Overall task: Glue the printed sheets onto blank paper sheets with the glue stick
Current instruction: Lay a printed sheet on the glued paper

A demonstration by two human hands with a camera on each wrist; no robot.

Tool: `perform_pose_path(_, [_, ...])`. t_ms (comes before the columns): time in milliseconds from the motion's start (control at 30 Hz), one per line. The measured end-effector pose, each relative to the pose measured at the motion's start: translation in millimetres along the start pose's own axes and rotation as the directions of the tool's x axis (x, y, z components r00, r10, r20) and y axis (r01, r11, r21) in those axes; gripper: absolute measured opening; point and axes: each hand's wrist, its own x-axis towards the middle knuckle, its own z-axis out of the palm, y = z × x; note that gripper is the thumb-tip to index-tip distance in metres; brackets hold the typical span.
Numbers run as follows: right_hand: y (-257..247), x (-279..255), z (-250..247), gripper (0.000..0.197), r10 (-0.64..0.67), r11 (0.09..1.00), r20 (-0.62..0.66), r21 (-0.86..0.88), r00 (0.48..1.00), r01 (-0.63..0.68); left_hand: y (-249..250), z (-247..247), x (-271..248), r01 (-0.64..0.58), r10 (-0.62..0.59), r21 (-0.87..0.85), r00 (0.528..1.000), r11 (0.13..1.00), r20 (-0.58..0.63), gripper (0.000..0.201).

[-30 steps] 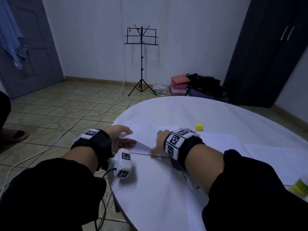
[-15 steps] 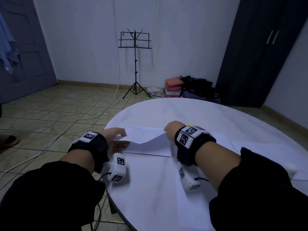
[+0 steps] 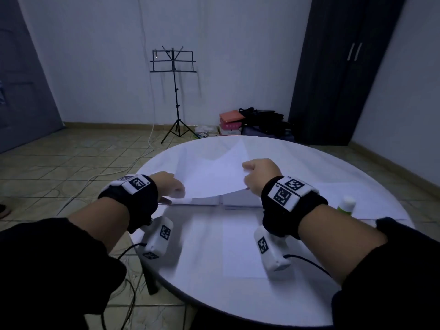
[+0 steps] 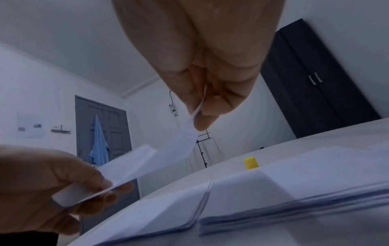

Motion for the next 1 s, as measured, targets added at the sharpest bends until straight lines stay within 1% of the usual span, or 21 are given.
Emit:
perform_pose_path(67, [18,-14,-6,0.063,0.053,0.987,-0.04,0.154,0.998,-0.046,1,8,-7,-0.021,0.021,-0.166,1.0,0.986,0.002,0.028])
perform_pose_path(100, [26,-23,-11,0.067,0.095,0.965,-0.046,0.248,0.994,-0.08,4,13,-15,-0.044,0.044,-0.196,0.999,0.98,-0.004,0.04])
perform_pose_path(133, [33,-34,-17,0.067,0.155,0.933,-0.033,0.333,0.987,-0.136,5,20,-19,-0.09,0.084,-0.207,0.996,0.974,-0.04,0.059])
perform_pose_path(167, [42,-45,-23,0.065,0.188,0.912,-0.011,0.372,0.982,-0.171,6,25,-28,-0.138,0.132,-0.171,0.99,0.976,-0.042,0.079])
perform_pose_path(200, [52,-53,-29,0.063,0.211,0.916,0.014,0.346,0.977,-0.203,7,31,-35,-0.171,0.167,-0.122,0.985,0.978,-0.042,0.096])
perform_pose_path(233, [61,-63,-35,0.055,0.221,0.935,0.018,0.281,0.975,-0.218,8,34,-45,-0.203,0.202,-0.065,0.979,0.977,-0.029,0.106])
perform_pose_path(267, [73,-68,-40,0.032,0.238,0.952,0.026,0.19,0.971,-0.239,10,39,-54,-0.236,0.236,-0.01,0.972,0.972,-0.014,0.108])
perform_pose_path(300, [78,-79,-47,0.009,0.252,0.96,0.025,0.117,0.967,-0.253,12,43,-63,-0.266,0.265,0.053,0.964,0.962,0.022,0.1])
perform_pose_path(333, [92,-80,-51,0.022,0.276,0.959,0.046,0.057,0.96,-0.279,14,48,-70,-0.289,0.283,0.107,0.957,0.951,0.066,0.082])
perform_pose_path(367, [97,-87,-55,0.03,0.292,0.956,0.085,0.01,0.953,-0.294,16,52,-76,-0.301,0.287,0.139,0.951,0.943,0.113,0.058])
perform_pose_path(400, [106,-89,-58,0.034,0.316,0.949,0.099,-0.031,0.943,-0.315,19,57,-82,-0.311,0.289,0.134,0.944,0.941,0.161,0.038])
perform_pose_path(433, [108,-96,-61,0.037,0.33,0.944,0.101,-0.056,0.939,-0.326,20,62,-88,-0.313,0.284,0.131,0.937,0.941,0.202,0.024])
perform_pose_path(467, [116,-95,-62,0.038,0.357,0.934,0.11,-0.075,0.928,-0.35,21,66,-90,-0.313,0.28,0.116,0.93,0.943,0.237,0.018])
perform_pose_path(533, [122,-98,-61,0.035,0.382,0.922,0.124,-0.125,0.916,-0.367,23,74,-90,-0.301,0.26,0.113,0.924,0.947,0.281,0.018])
perform_pose_path(633, [127,-101,-57,0.027,0.399,0.91,0.161,-0.188,0.903,-0.369,25,81,-89,-0.314,0.241,0.201,0.916,0.928,0.32,0.021])
perform_pose_path(767, [135,-100,-50,0.032,0.402,0.899,0.16,-0.257,0.902,-0.355,26,89,-86,-0.323,0.205,0.292,0.906,0.9,0.371,0.023])
perform_pose_path(900, [135,-99,-43,0.036,0.398,0.868,0.179,-0.389,0.899,-0.307,24,94,-84,-0.328,0.175,0.368,0.903,0.87,0.392,0.024])
perform_pose_path(1000, [138,-97,-41,0.035,0.385,0.859,0.184,-0.43,0.905,-0.278,20,96,-80,-0.332,0.166,0.383,0.899,0.862,0.405,0.025])
